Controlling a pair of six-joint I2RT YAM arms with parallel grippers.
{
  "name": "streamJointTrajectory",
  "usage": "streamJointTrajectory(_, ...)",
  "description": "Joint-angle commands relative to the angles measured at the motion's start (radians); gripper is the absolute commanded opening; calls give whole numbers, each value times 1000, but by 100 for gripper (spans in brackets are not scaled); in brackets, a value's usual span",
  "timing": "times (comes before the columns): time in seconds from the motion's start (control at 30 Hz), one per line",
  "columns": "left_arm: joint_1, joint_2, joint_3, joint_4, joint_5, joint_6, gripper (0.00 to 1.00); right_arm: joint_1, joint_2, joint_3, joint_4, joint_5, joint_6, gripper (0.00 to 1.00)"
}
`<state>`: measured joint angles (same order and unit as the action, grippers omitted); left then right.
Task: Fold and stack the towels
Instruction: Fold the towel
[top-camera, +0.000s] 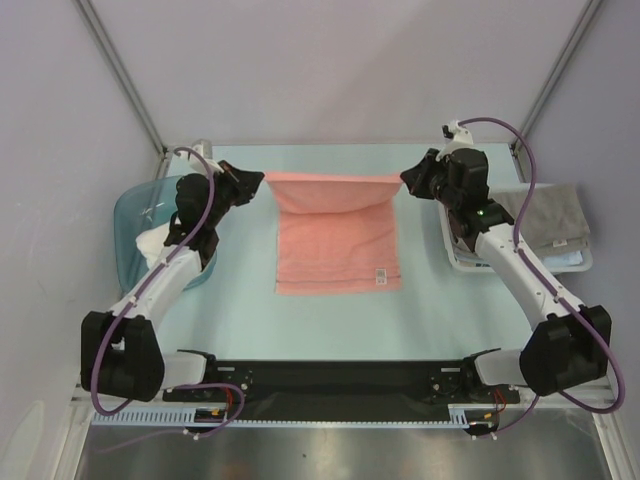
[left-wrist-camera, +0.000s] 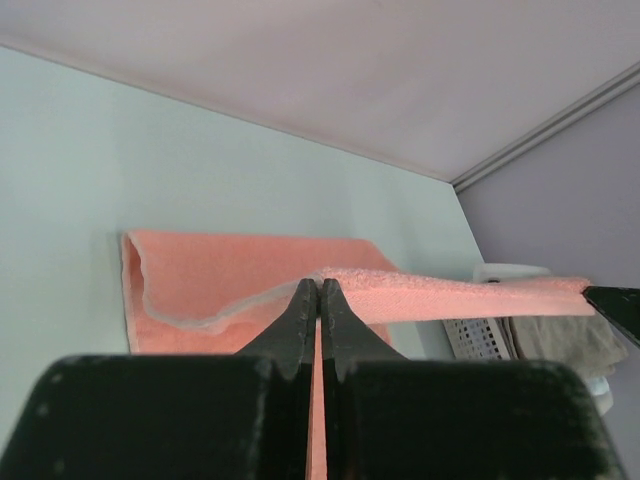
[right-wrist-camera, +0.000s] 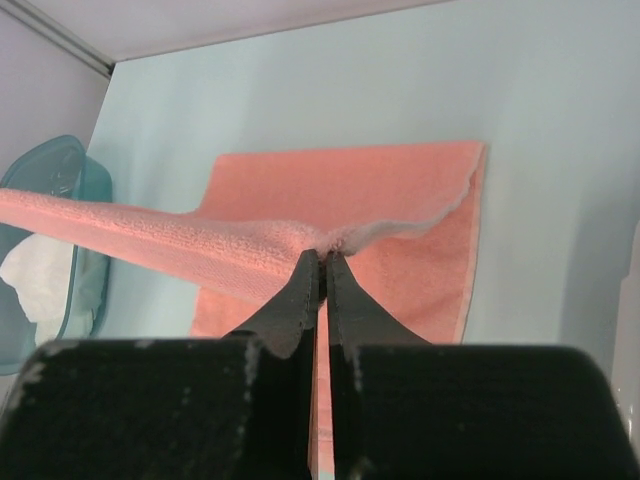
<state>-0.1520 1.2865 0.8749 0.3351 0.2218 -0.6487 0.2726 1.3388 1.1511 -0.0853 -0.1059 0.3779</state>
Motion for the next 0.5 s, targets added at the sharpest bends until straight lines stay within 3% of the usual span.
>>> streamJointTrajectory(0.0, 39, -64, -40, 65, -88, 0, 0, -3, -62, -28, 15, 101, -14, 0)
streamJointTrajectory(0.47, 28, -170, -165, 10, -61, -28, 0, 27, -165, -148, -56, 97, 3, 0)
